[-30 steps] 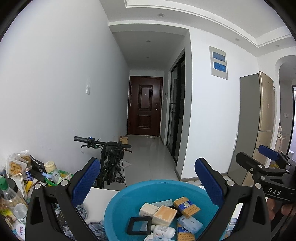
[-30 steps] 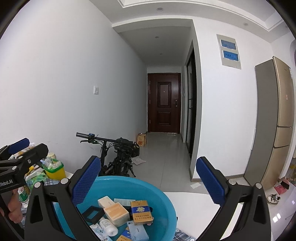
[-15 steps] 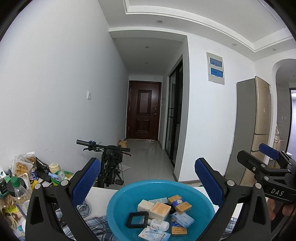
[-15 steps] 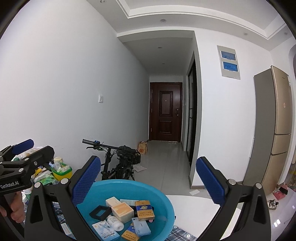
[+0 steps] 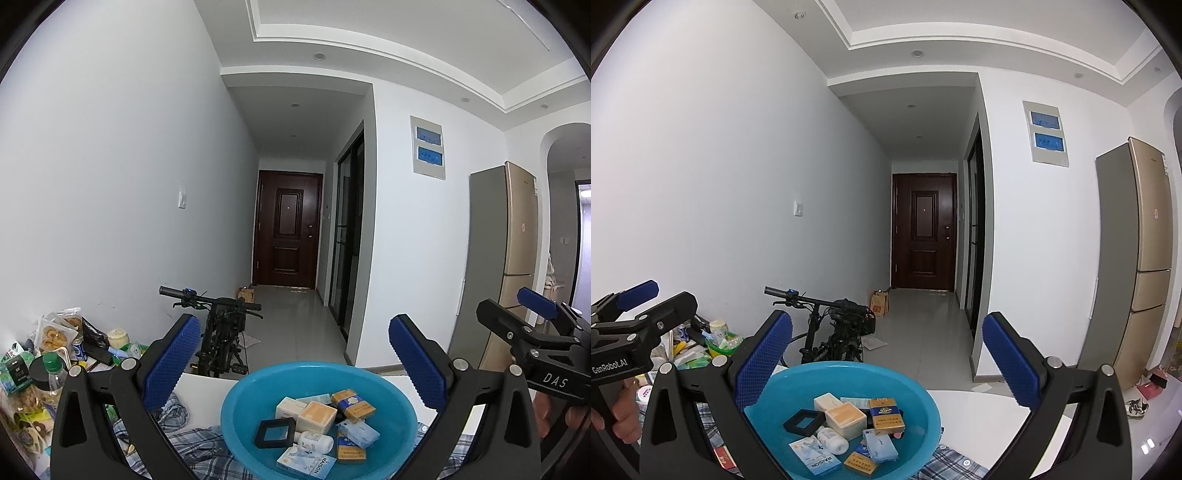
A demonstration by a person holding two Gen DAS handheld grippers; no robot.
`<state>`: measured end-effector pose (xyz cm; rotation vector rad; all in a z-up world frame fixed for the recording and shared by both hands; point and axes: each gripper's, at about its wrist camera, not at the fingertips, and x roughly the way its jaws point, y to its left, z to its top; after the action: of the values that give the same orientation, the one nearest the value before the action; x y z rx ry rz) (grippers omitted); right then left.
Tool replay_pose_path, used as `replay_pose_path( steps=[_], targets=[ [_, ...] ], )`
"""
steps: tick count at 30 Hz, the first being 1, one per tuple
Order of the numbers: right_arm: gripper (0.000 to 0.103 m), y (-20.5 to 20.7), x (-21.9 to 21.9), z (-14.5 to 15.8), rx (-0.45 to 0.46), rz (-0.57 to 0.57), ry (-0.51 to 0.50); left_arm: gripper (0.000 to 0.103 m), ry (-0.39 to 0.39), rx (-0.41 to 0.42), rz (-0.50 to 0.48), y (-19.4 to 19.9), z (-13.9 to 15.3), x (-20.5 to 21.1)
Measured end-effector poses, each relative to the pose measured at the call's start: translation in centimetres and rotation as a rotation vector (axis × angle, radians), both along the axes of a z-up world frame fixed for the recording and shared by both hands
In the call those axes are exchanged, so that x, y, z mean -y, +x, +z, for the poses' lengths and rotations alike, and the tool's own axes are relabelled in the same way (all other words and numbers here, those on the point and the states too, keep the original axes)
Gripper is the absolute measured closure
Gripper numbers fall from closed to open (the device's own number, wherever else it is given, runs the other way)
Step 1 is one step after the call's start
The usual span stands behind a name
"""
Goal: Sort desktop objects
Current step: 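Lift both open grippers out of the basin and back toward the plaid shirt, then move both grippers down over the items lying on the plaid shirt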
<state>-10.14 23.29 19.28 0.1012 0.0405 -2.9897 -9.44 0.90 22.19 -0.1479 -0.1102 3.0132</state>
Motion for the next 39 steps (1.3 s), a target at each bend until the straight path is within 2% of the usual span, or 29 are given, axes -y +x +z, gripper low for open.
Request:
replay_pose_path(
  steps=[8, 15, 23, 28, 31, 39],
  targets=[
    [0.000, 1.8, 0.4, 0.5, -0.028, 0.005, 0.010, 0.000, 0.010, -0.037, 0.000, 2.4, 0.7, 0.4],
    [0.000, 3.0, 0.9, 0.3, -0.020, 0.007, 0.022, 0.000, 0.011, -0.007, -0.003, 3.1, 0.3, 0.6],
    [0.000, 3.7, 1.0, -1.5, 0.051, 0.026, 0.007, 0.000, -0.003, 0.078, -0.007, 3.4, -2.4, 0.4],
    [0.000, 4.2, 1.3, -3.3, 0.102, 0.038, 0.033, 0.000, -0.002, 0.146, -0.038, 3.7, -4.2, 0.2],
    [0.000, 4.3, 1.3, -4.6, 0.148, 0.071, 0.030, 0.000, 0.007, 0.199, -0.071, 3.7, -5.7, 0.0],
    [0.000, 4.4, 1.2, -8.6, 0.269, 0.091, 0.014, 0.000, 0.004, 0.322, -0.046, 2.9, -10.7, -0.4]
  ],
)
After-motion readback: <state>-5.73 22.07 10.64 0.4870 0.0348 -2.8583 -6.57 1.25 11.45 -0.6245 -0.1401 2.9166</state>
